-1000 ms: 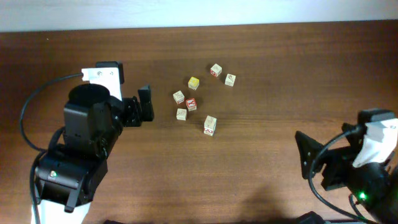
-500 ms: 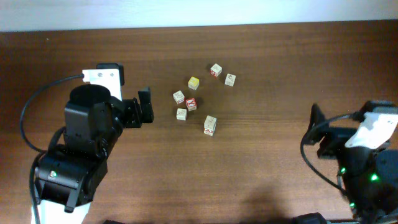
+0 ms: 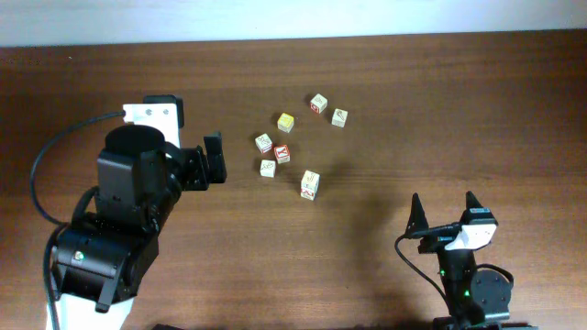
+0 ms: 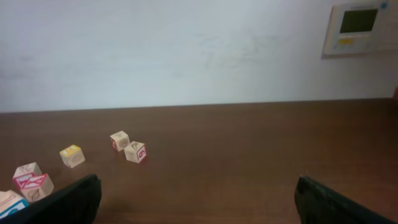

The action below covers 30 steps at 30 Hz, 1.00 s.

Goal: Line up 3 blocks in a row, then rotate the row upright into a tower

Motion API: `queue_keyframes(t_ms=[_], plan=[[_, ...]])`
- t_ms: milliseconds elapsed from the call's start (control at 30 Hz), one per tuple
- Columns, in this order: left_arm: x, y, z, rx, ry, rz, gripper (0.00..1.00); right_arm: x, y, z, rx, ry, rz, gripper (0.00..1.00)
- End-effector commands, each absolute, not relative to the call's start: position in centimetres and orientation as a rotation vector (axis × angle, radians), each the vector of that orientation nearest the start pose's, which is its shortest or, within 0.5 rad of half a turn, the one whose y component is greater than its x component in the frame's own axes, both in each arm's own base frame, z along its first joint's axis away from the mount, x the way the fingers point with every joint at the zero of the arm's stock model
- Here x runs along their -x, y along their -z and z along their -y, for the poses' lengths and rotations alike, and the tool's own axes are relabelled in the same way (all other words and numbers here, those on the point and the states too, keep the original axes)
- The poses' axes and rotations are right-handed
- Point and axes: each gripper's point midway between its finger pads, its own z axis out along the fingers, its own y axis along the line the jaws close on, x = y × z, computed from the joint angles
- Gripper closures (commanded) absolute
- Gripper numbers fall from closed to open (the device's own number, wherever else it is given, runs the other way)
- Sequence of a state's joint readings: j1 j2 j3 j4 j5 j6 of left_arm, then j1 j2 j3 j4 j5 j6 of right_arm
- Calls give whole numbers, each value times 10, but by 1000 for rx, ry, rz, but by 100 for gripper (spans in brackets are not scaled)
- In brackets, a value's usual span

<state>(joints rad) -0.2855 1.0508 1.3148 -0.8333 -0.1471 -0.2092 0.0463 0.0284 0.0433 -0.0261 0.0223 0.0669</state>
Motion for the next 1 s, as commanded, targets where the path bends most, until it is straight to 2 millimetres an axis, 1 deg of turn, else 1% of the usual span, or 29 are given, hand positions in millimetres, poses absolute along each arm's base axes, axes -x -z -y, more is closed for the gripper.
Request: queue_keyframes(t_ms=[0, 333, 700, 867, 967], plan=[[-309, -337, 63, 4, 125, -2125, 1, -246, -157, -3, -46, -44, -1644, 1], [-308, -336, 63, 4, 124, -2129, 1, -246, -156, -3, -43, -41, -1647, 1], [-303, -328, 60, 2, 107, -2168, 1, -246, -156, -3, -43, -42, -1647, 1], [-298, -315, 44, 33, 5, -2192, 1, -246, -156, -3, -43, -41, -1647, 1], [-299, -303, 35, -58, -65, -2161, 1, -246, -156, -3, -43, -41, -1647, 1]])
